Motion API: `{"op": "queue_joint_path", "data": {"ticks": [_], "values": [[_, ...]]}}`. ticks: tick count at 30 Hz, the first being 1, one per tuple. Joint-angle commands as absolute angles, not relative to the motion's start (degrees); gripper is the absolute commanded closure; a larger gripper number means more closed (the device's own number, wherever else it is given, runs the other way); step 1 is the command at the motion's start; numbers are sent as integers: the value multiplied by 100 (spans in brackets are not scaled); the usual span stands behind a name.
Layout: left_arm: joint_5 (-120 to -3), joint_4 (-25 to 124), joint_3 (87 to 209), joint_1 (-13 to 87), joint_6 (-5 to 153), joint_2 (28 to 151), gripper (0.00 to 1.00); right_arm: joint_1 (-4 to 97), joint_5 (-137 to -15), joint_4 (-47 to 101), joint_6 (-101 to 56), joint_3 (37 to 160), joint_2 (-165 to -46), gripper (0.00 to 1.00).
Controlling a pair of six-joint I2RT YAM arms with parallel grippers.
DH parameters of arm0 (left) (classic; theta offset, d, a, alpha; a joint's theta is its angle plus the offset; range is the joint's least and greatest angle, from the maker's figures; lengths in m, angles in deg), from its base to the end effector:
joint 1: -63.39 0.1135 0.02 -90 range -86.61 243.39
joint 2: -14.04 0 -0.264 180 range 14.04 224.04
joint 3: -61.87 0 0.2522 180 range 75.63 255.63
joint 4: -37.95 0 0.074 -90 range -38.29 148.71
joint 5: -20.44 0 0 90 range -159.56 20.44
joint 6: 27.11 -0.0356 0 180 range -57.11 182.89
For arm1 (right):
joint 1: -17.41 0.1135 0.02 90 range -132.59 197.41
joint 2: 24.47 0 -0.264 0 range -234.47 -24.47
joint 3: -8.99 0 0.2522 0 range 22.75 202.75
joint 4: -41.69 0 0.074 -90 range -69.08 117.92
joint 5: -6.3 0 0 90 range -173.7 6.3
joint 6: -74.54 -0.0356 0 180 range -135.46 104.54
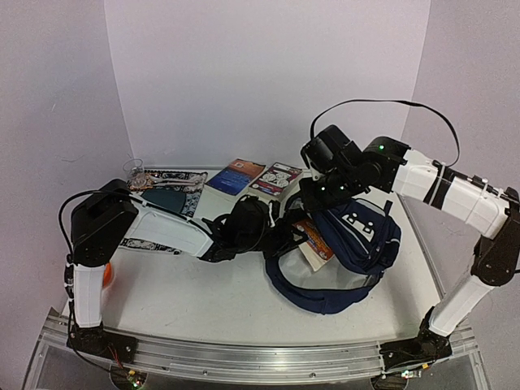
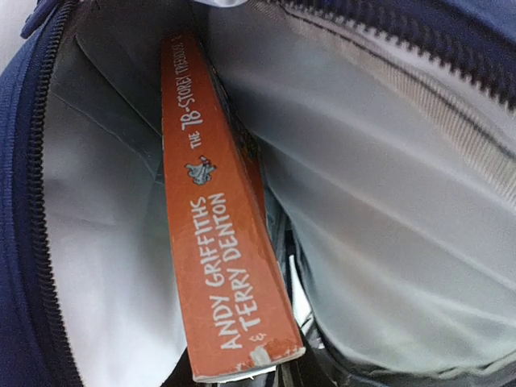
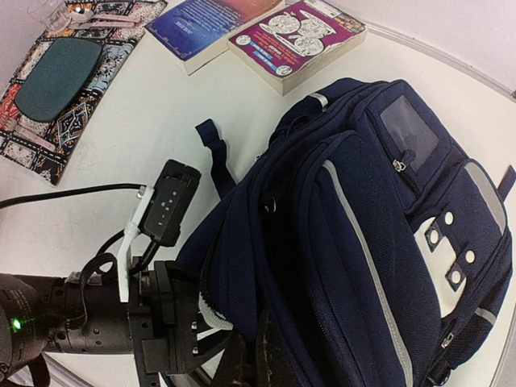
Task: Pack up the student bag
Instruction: Place the book in the largest pocket of the bag.
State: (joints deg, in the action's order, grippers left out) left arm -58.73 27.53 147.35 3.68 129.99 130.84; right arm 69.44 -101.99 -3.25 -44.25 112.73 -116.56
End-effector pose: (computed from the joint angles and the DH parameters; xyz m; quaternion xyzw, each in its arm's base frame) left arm 0.2244 -0.3974 0.1792 0.0006 0.8217 -0.5397 0.1833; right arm 0.2344 0.2822 0.3691 -0.1011 0.8662 0.1975 0.4477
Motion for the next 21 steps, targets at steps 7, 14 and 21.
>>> {"op": "queue_joint_path", "data": {"ticks": [7, 14, 21], "values": [[-6226, 1682, 15302, 334, 13920, 13284, 100, 6915, -9605, 213, -4694, 11534, -11364, 100], [-6661, 1390, 14492, 435, 13937, 12815, 100, 7139, -8901, 233, -5339, 11760, -11324, 100], [-6860, 162, 13549, 520, 13779, 12265, 100, 7327, -8786, 235, -5478, 11963, -11205, 100]]}}
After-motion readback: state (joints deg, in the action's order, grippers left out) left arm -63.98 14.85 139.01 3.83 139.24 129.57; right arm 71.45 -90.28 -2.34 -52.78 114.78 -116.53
